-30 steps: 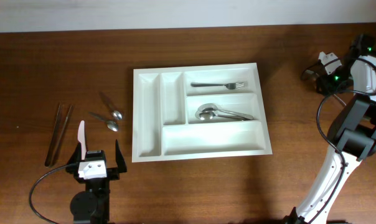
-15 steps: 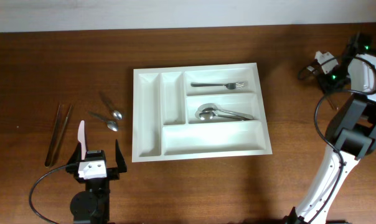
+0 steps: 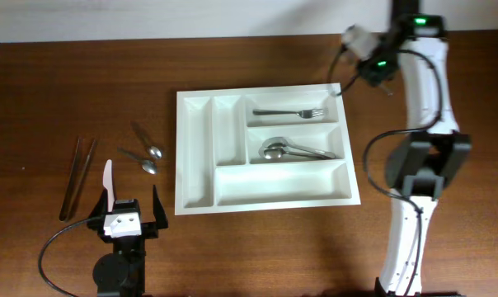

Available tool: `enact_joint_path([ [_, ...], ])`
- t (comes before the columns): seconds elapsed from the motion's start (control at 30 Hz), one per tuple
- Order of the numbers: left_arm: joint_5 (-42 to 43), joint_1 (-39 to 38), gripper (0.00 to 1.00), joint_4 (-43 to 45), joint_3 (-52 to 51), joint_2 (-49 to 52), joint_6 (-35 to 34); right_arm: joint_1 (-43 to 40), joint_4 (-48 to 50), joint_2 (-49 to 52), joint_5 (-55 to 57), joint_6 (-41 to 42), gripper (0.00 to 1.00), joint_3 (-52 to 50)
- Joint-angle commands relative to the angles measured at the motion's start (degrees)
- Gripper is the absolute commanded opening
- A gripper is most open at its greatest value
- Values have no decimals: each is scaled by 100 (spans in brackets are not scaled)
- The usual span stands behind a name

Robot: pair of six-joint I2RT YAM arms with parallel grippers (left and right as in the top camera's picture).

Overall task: Pack container
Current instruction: 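Place the second fork in the top compartment beside the first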

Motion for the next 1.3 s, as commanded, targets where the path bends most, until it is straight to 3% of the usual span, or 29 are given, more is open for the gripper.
enact_joint_path([
  [0.0, 22, 22, 99, -7, -20, -44, 55, 612, -282, -173, -155, -1080, 4, 79],
  [0.3, 20, 22, 99, -7, -20, -44, 55, 1521, -485, -168, -153, -1215, 4, -70],
  [0.73, 22, 22, 99, -4, -20, -44, 55, 1563, -42, -160, -179, -1189, 4, -1102],
  [0.77, 20, 22, 99, -7, -20, -44, 55, 1565, 11, -160, -175, -1123, 13, -1102],
  [0.8, 20, 22, 99, -7, -20, -44, 55, 1567, 63, -160, -170, -1023, 35, -1102],
  [0.83, 20, 22, 99, -7, -20, -44, 57, 1567, 164, -160, -170, -846, 48, -1097],
  [0.87, 20, 22, 99, -7, -20, -44, 55, 1563, 201, -162, -170, -748, 56, -1082],
  [0.9, 22, 22, 99, -7, -20, -44, 55, 1556, 240, -162, -170, -654, 70, -1051],
  [1.07, 20, 22, 99, -7, -20, -44, 55, 1493, 282, -164, 107, 160, 81, -682],
  [1.27, 20, 22, 99, -7, -20, -44, 55, 929, 282, -166, 1130, 2736, 94, 164],
])
